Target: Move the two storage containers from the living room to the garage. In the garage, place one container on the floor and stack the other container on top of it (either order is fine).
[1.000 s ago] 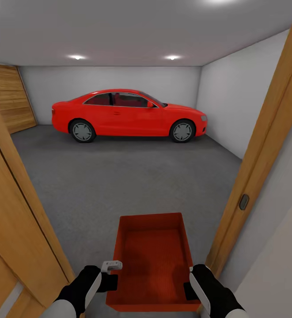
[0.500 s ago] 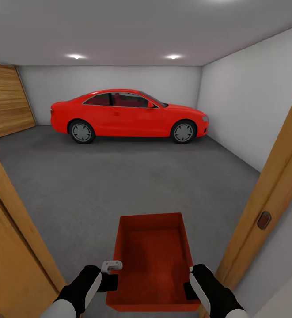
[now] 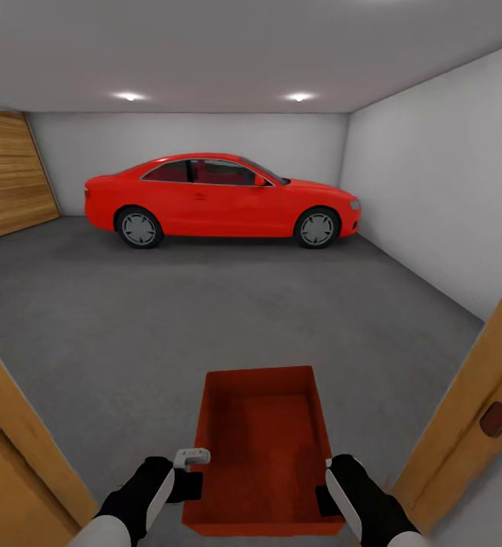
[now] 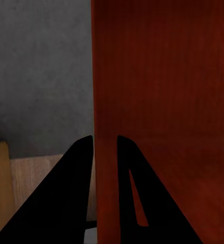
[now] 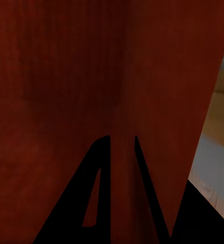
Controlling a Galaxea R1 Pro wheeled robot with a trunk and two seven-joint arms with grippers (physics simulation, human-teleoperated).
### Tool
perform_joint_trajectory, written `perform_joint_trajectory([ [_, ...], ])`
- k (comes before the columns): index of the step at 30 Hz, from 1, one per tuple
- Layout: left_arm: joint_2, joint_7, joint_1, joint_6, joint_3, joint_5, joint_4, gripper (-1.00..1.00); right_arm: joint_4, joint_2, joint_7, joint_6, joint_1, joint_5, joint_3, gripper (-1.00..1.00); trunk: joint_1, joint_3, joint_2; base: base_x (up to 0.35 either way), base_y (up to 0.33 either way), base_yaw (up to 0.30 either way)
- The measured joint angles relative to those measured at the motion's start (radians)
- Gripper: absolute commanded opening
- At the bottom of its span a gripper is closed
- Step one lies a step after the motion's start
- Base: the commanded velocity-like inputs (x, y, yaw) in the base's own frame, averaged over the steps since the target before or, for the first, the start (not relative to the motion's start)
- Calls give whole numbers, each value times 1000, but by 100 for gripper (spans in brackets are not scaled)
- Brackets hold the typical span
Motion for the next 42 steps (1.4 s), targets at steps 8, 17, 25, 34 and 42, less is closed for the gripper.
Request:
perform_joint_trajectory([
  [8, 0, 0, 0, 0, 0, 0, 0, -100, 0, 0, 0, 0, 0, 0, 0, -100, 1, 0, 0, 60, 1, 0],
  [17, 0, 0, 0, 0, 0, 0, 0, -100, 0, 0, 0, 0, 0, 0, 0, -100, 0, 0, 0, 247, 0, 0],
  [25, 0, 0, 0, 0, 0, 0, 0, -100, 0, 0, 0, 0, 0, 0, 0, -100, 0, 0, 0, 331, 0, 0],
  [34, 0, 0, 0, 0, 0, 0, 1, -100, 0, 0, 0, 0, 0, 0, 0, -100, 0, 0, 0, 332, 0, 0],
  [42, 0, 0, 0, 0, 0, 0, 0, -100, 0, 0, 0, 0, 0, 0, 0, -100, 0, 0, 0, 332, 0, 0],
])
